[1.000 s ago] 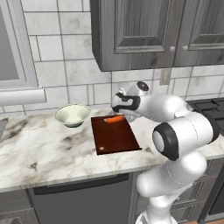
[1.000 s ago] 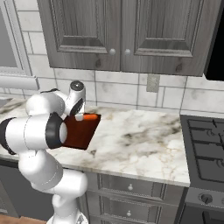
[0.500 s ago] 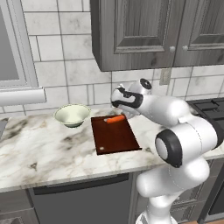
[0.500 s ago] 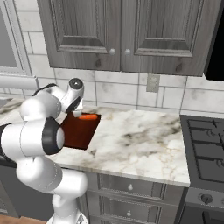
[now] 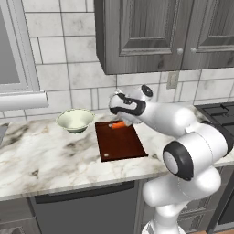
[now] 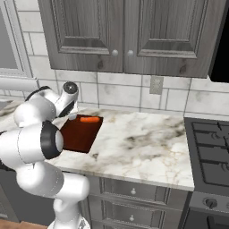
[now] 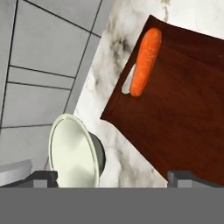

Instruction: Place the two vegetables and bowl onto the tray for setting up a vegetable dip station.

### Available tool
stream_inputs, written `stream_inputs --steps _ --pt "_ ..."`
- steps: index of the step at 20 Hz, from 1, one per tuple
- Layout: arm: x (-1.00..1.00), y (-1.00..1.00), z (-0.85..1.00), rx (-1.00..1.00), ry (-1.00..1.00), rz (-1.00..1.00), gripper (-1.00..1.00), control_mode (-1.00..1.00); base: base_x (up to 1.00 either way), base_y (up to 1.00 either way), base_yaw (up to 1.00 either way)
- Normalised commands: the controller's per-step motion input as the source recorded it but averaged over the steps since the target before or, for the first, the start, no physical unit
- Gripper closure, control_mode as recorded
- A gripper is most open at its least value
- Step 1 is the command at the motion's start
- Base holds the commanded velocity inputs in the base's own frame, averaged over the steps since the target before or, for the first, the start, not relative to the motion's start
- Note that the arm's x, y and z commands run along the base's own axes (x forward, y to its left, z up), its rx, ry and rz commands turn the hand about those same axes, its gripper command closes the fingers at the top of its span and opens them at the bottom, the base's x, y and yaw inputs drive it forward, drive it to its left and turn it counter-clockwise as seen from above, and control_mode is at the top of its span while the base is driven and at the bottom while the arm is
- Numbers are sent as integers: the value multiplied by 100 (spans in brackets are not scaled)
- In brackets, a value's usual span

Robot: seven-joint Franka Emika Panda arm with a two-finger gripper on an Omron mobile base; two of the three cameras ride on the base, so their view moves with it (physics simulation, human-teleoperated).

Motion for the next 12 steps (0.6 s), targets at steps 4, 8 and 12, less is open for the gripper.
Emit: stream_inputs --steps 4,8,12 --pt "-14 35 4 0 -4 6 -100 -100 0 0 0" --pt "-5 33 0 0 -5 5 -100 -100 0 0 0" --pt "-1 30 0 0 -5 5 -100 -100 0 0 0"
